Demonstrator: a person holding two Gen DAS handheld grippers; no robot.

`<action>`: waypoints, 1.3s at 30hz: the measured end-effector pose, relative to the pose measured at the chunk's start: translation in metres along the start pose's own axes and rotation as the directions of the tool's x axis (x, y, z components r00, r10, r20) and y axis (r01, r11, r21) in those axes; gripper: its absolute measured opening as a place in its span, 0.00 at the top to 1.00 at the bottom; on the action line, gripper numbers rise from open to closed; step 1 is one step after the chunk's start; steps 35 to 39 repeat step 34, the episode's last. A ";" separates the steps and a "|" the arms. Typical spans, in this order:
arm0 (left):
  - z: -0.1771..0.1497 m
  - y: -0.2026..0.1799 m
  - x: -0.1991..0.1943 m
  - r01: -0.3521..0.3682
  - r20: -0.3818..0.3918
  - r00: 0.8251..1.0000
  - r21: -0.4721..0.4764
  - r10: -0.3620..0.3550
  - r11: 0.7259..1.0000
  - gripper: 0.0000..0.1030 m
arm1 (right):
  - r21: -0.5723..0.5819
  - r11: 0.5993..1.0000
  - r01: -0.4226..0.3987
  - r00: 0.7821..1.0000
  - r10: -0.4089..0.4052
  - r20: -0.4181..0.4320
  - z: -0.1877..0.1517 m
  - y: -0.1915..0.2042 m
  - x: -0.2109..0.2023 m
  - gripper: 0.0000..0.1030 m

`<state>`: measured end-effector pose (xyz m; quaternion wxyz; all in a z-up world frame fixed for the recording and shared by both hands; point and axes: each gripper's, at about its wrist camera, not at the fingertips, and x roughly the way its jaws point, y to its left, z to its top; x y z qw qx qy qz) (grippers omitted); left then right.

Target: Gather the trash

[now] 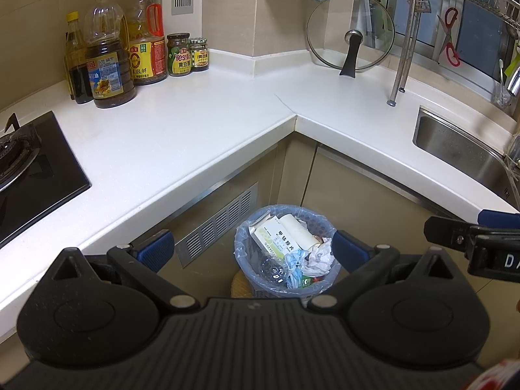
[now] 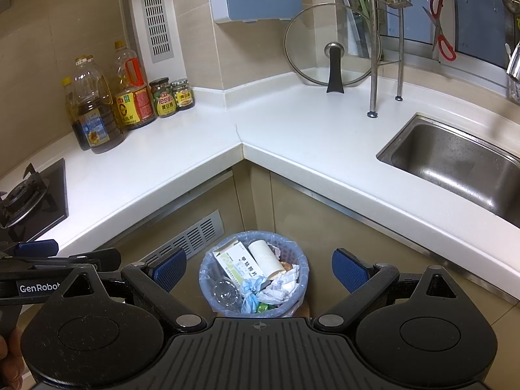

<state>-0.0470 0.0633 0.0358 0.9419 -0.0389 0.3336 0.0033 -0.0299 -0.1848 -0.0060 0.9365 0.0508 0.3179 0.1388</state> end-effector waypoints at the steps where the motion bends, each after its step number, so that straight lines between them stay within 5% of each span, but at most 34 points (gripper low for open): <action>1: 0.000 0.000 0.000 -0.001 -0.001 1.000 0.001 0.001 1.000 0.00 | 0.000 1.000 0.000 1.000 0.000 0.000 0.000 0.000 0.000 0.07; 39: -0.001 -0.004 -0.001 -0.002 -0.002 1.000 0.018 0.002 1.000 0.00 | 0.006 1.000 0.000 1.000 0.000 0.001 0.000 -0.003 -0.001 0.07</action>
